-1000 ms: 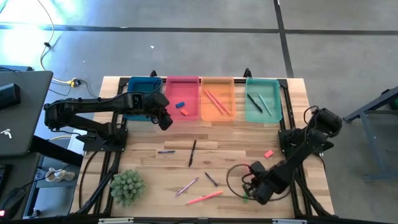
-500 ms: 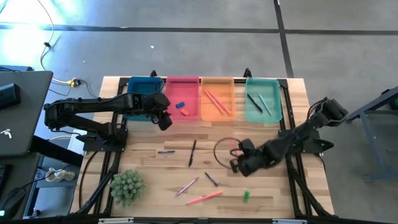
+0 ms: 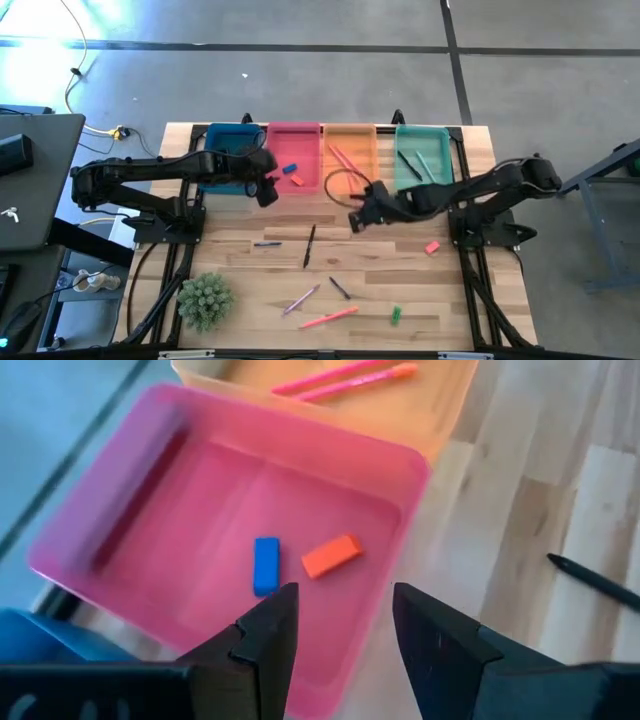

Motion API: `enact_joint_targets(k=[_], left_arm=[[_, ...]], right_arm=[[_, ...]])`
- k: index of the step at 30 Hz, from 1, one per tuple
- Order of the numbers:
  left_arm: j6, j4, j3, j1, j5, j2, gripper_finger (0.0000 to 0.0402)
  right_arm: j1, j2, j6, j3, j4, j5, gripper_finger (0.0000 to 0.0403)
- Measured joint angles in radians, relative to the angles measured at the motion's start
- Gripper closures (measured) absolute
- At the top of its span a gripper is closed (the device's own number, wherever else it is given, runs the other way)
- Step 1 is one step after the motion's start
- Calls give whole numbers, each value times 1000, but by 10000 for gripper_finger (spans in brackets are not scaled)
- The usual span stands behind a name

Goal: Sort crayons/erasers/pens/pencils in bins
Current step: Put the pink pencil into the orange bin

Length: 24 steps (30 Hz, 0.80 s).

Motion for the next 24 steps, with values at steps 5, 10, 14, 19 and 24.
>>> enact_joint_targets(k=[5,10,14,19,24], left_arm=[[67,43,0,33,0,0,248],[108,79,0,70,0,0,248],[102,84,0,88,0,0,248],[22,84,0,96,2,0,248],[-137,82,0,94,23,0,248]], right_arm=[[-99,0,-133,1,153,2,400],[-184,0,-252,1,289,-5,400],[-251,0,-369,1,387,-32,400],[-350,0,-476,1,449,-111,400],[-446,0,-612,1,449,-178,400]])
